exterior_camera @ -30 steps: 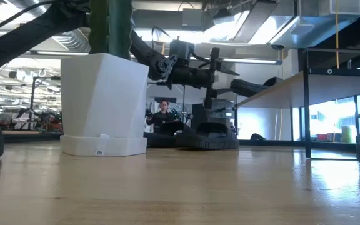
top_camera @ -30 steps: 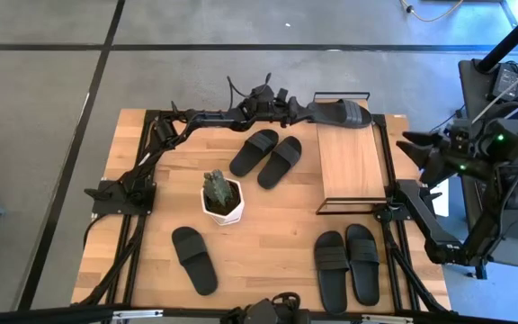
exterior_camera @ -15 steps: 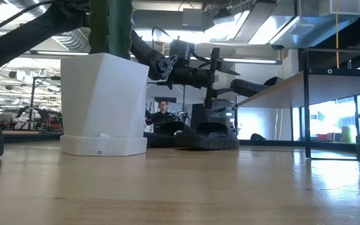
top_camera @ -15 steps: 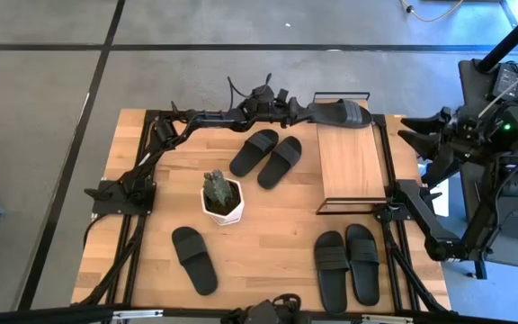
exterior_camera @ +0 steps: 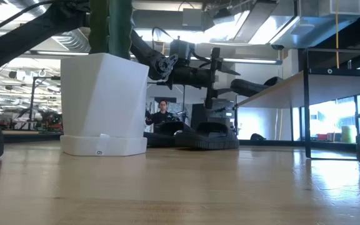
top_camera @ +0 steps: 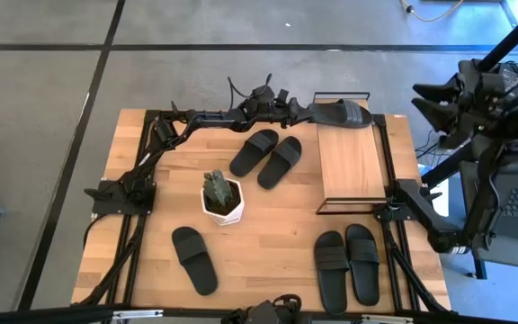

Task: Pick and place slides into the shelf
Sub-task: Put the black slide on the shelf

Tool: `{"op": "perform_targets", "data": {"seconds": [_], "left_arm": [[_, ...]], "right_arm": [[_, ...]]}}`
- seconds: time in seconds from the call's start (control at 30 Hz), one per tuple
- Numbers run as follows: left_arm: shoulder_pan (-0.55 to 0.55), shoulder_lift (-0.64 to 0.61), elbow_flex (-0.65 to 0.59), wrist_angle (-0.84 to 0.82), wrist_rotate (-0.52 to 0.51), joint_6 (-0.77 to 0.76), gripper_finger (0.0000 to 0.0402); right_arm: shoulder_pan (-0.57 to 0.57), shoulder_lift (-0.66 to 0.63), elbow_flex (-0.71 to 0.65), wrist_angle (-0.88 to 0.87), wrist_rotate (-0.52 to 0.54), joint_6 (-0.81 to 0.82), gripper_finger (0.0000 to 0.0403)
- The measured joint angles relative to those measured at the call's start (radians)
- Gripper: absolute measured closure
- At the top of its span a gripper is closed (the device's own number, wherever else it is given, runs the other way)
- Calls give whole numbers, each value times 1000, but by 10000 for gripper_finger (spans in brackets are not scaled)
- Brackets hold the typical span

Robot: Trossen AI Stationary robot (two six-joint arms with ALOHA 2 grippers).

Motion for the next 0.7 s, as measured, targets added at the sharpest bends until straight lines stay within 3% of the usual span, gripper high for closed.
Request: {"op": "perform_targets", "data": {"seconds": [0.37,0.5,0.7], "left_arm": [[-1,0,0,0,0,0,201],[-1,0,0,0,0,1,201],[-1,0,0,0,0,15,201]], "right_arm": [[70,81,0,199,-30,144,182],[149,120,0,250,-63,195,182],[310,157,0,201,-149,144,182]]}}
